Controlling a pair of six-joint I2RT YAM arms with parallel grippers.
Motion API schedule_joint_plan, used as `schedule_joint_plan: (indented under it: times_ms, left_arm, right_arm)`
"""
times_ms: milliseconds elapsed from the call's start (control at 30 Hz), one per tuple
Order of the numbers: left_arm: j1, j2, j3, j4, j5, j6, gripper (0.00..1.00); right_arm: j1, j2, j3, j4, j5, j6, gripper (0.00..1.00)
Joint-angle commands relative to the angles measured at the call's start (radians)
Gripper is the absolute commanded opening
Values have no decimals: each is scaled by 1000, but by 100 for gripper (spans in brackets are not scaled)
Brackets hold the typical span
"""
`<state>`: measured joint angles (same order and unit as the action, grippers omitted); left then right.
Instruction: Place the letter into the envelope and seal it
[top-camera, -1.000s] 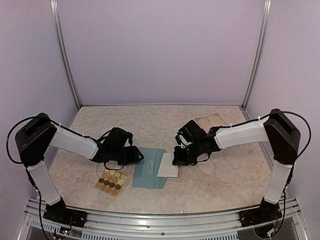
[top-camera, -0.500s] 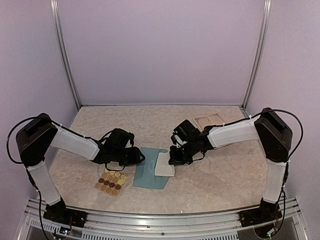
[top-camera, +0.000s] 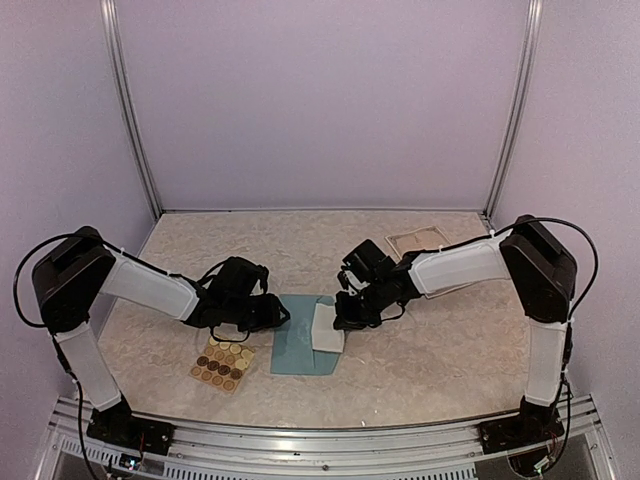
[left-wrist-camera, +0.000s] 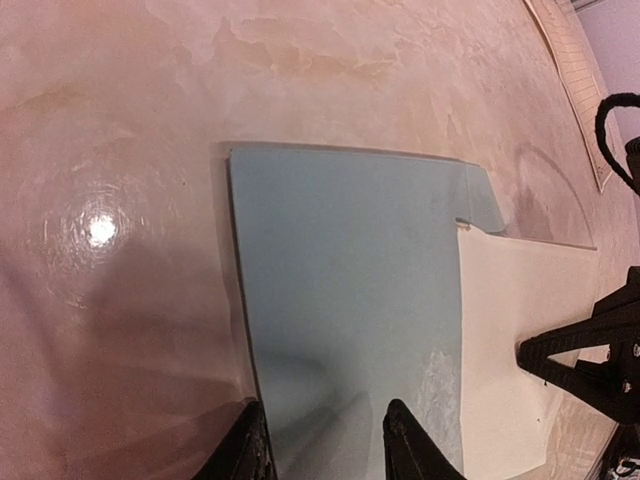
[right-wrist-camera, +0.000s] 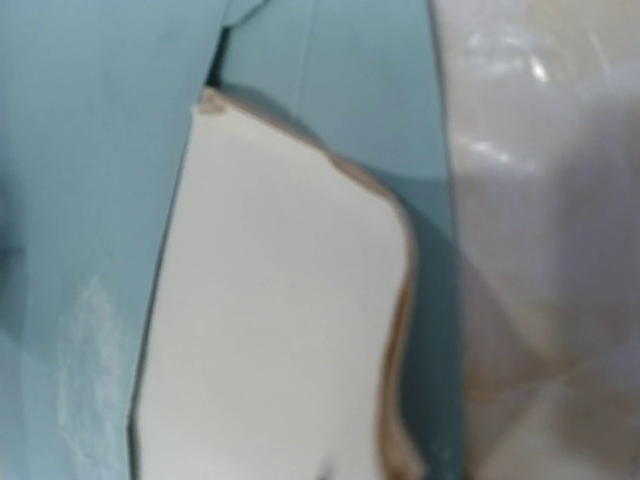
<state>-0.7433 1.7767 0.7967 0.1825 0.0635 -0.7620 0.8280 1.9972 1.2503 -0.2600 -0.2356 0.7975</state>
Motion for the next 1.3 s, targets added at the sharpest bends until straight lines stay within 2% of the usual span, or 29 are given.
schedule_joint_plan:
  times_ms: [0,567,1267]
  left_arm:
    - [-18,39,-15,-28,24,-8,37]
    - [-46,75,25,-35,30,-6,34]
    - [-50,76,22,-48,-32,-5,34]
  right_arm:
    - [-7,27,28,2,-20,-15,0]
    - [-8,78,82,34,-52,-59,0]
    - [3,-15,-22,27,-97,-40,0]
